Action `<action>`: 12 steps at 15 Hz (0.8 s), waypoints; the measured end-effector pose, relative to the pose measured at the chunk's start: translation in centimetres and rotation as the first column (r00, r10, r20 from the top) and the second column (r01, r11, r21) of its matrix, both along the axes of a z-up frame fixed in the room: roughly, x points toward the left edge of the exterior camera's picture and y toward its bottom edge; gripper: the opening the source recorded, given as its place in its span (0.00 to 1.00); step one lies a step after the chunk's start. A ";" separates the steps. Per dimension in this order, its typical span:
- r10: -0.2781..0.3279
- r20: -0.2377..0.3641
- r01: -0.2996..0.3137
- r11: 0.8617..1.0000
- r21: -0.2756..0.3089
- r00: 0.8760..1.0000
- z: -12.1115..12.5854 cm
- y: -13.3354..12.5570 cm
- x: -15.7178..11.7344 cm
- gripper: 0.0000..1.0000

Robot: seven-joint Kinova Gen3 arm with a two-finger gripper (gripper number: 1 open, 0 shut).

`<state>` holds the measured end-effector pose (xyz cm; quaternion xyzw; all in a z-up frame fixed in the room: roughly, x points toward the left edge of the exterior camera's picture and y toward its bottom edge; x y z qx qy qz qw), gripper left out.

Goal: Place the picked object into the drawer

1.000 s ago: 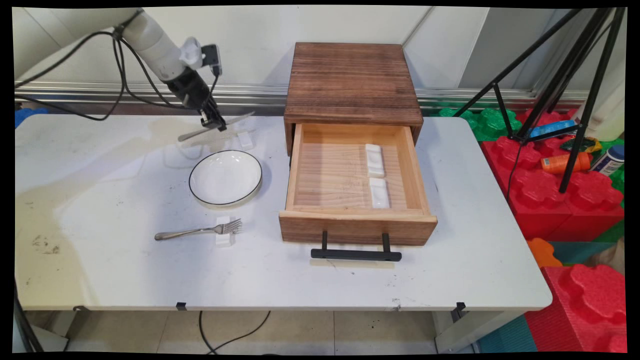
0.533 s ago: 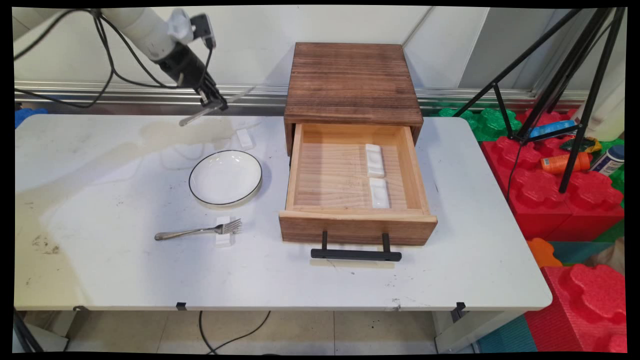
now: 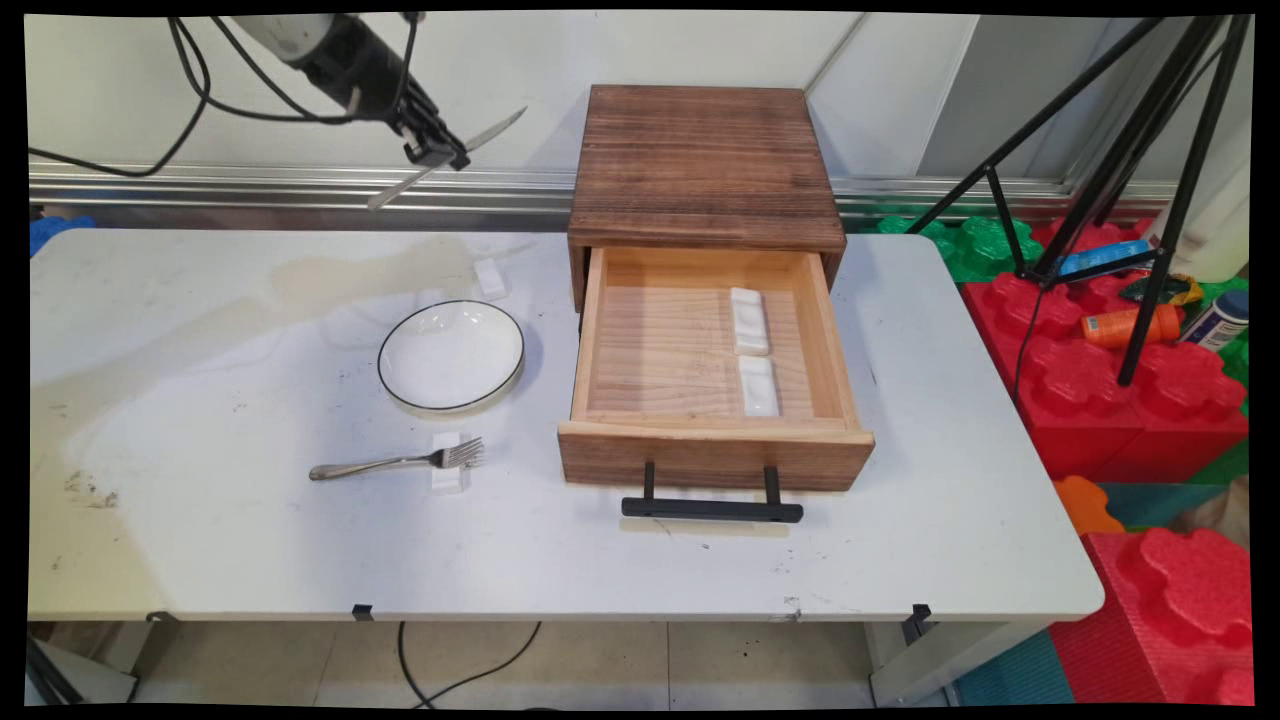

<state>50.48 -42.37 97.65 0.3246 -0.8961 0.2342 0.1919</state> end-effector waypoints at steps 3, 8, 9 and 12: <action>-0.038 -0.001 0.038 0.999 -0.030 0.999 2.4 0.9 -2.1 0.00; -0.139 0.002 0.139 0.989 -0.057 0.990 5.2 1.7 -7.2 0.00; -0.153 0.000 0.153 0.986 -0.059 0.988 5.4 1.7 -8.2 0.00; -0.208 -0.004 0.208 0.976 -0.064 0.978 6.4 1.5 -12.1 0.00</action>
